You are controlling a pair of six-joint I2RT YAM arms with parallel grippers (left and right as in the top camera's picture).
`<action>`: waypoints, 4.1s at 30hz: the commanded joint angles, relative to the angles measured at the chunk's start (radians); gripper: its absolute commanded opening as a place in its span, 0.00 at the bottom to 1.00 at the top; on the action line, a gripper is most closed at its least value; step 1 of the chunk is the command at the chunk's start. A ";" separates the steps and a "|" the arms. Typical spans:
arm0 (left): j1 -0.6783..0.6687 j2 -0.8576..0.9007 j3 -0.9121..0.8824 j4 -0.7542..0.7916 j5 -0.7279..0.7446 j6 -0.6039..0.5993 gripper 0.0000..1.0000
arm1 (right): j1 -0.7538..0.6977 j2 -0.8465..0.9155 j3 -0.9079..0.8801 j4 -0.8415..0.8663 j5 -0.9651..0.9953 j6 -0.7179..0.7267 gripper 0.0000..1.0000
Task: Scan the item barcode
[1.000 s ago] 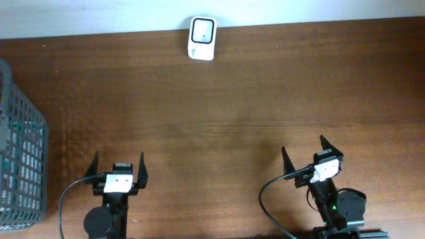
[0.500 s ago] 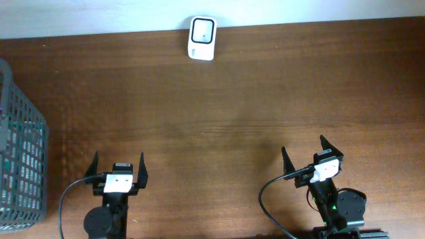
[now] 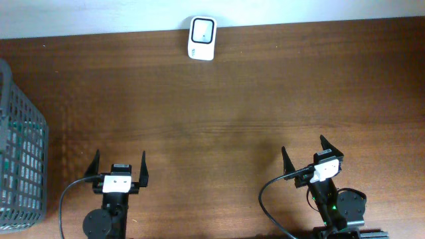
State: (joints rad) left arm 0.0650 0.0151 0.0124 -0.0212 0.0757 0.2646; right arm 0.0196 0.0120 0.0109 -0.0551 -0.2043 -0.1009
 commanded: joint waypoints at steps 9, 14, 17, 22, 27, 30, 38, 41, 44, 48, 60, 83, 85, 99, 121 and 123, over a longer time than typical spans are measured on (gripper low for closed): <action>0.004 0.471 0.442 -0.083 0.079 -0.033 0.99 | 0.008 -0.008 -0.005 -0.005 -0.012 0.008 0.98; 0.004 0.810 0.838 -0.385 0.093 -0.033 0.99 | 0.008 -0.008 -0.005 -0.005 -0.012 0.008 0.98; 0.004 1.000 1.075 -0.591 0.097 -0.033 0.99 | 0.008 -0.008 -0.005 -0.005 -0.012 0.008 0.98; 0.004 1.286 1.421 -0.935 0.188 -0.032 0.99 | 0.008 -0.008 -0.005 -0.005 -0.012 0.008 0.98; 0.004 1.457 1.519 -1.039 0.254 -0.032 0.99 | 0.008 -0.008 -0.005 -0.005 -0.012 0.008 0.98; 0.003 1.536 1.519 -1.043 0.254 -0.032 0.99 | 0.008 -0.008 -0.005 -0.005 -0.012 0.007 0.98; 0.093 1.595 1.701 -1.015 0.167 -0.249 0.99 | 0.008 -0.008 -0.005 -0.005 -0.012 0.007 0.98; 0.216 1.595 1.920 -1.018 0.144 -0.335 0.95 | 0.008 -0.008 -0.005 -0.005 -0.012 0.008 0.98; 0.359 1.595 2.039 -1.011 0.095 -0.441 0.90 | 0.008 -0.008 -0.005 -0.005 -0.012 0.008 0.98; 0.571 1.616 2.044 -1.067 -0.051 -0.569 0.84 | 0.008 -0.008 -0.005 -0.005 -0.012 0.008 0.98; 0.892 1.810 1.879 -1.125 -0.124 -0.344 0.85 | 0.008 -0.008 -0.005 -0.005 -0.012 0.008 0.98; 0.879 2.001 1.458 -0.672 0.157 0.074 0.71 | 0.008 -0.008 -0.005 -0.005 -0.012 0.007 0.98; 0.867 2.000 1.458 -0.672 0.157 0.073 0.52 | 0.008 -0.008 -0.005 -0.005 -0.012 0.008 0.98; 0.864 1.748 1.629 -0.686 0.153 0.015 0.00 | 0.008 -0.008 -0.005 -0.005 -0.012 0.007 0.98; 0.119 1.381 1.532 -0.879 0.317 -0.661 0.00 | 0.008 -0.008 -0.005 -0.005 -0.012 0.008 0.98; -0.016 1.452 1.447 -0.861 0.315 -0.708 0.00 | 0.008 -0.008 -0.005 -0.005 -0.012 0.008 0.98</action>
State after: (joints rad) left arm 0.2008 1.3766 1.5623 -0.8906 0.3988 -0.3862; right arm 0.0204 0.0109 0.0109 -0.0555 -0.2050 -0.1009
